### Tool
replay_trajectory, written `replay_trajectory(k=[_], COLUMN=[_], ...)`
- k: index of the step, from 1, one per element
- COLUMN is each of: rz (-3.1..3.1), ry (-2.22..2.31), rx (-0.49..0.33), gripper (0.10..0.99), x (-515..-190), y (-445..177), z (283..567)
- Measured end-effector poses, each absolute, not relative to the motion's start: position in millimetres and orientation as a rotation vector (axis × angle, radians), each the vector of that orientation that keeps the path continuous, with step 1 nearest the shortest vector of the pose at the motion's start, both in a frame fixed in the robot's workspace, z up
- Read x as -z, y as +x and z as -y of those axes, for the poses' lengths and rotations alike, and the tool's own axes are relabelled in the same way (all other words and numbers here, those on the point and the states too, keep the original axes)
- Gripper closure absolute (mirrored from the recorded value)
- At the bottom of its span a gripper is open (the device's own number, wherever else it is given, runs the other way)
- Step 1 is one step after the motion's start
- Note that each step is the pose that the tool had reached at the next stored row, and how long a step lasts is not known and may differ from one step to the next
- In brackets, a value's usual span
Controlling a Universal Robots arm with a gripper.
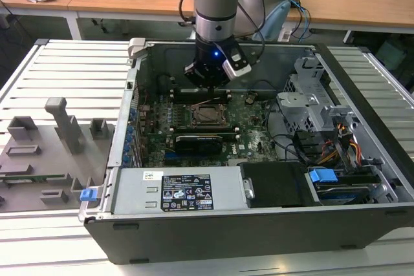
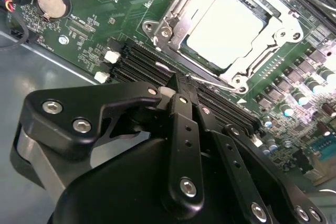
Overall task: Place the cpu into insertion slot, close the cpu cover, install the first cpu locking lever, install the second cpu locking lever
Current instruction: 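Install the first cpu locking lever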
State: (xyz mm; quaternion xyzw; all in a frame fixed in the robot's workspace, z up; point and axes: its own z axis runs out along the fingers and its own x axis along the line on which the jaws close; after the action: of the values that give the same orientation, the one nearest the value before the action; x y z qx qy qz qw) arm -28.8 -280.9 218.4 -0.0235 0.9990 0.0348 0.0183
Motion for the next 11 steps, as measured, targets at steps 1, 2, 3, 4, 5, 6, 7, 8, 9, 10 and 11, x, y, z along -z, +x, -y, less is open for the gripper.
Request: replay_trajectory(k=[1,2,3,4,5,6,7,8,9,10,11], rz=[-3.102,-3.102,-3.102,-3.102,-3.103,-3.103,-3.103,-3.103,-3.102,-3.102,-3.102], ry=[-0.073,-0.073,-0.072,-0.072,-0.071,-0.07,-0.068,-0.067,-0.064,-0.063,-0.063], rx=[-0.108,-0.108,-0.108,-0.109,-0.11,-0.11,-0.113,-0.114,-0.116,-0.116,-0.116], gripper=[0.98,0.98,0.98,0.98,0.98,0.98,0.98,0.98,0.98,0.98,0.98], x=[-218.0,-217.5,-216.8,-215.9,-215.2,-214.8,-214.4,-214.0,-213.3,-213.0,-212.6], y=[-27.9,-26.6,-25.6,-24.9,-24.8,-24.6,-24.3,-24.0,-23.7,-23.5,-23.4], z=[280.9,280.9,280.9,280.9,280.9,280.9,281.0,281.1,281.0,281.0,281.0])
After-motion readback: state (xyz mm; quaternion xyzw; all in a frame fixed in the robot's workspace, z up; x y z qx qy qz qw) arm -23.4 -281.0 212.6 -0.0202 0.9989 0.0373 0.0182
